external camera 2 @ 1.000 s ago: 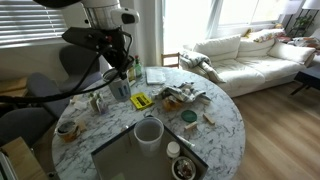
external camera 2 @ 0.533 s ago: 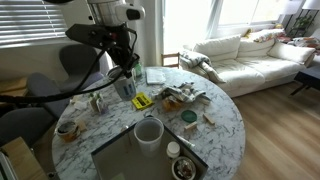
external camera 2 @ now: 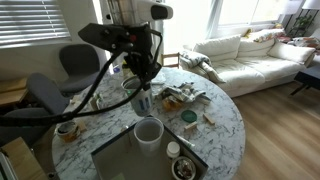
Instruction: Remove the two drips from the grey cup, put them on table and then put the grey cup in the whitish cup
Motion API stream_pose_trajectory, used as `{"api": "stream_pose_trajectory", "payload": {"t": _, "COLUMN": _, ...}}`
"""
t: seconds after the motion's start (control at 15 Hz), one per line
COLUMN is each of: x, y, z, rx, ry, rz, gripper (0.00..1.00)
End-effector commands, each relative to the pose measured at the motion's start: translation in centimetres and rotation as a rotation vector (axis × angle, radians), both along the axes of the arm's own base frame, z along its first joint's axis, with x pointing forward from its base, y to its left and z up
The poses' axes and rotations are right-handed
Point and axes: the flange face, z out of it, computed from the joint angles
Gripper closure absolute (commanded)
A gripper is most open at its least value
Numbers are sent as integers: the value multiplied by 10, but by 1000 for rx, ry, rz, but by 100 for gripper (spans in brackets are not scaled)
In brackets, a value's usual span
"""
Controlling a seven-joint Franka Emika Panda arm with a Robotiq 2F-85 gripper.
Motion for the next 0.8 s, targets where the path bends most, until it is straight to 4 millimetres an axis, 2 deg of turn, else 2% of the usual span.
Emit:
{"api": "stream_pose_trajectory", "payload": {"t": 0.0, "x": 8, "y": -26, "z": -20, "rx": -4, "ry": 80, "rz": -34, "gripper": 99}}
{"api": "stream_pose_trajectory", "payload": {"t": 0.73, "x": 32, "y": -38, "z": -68, "rx": 36, "ry": 146, "rz": -8, "gripper": 99}}
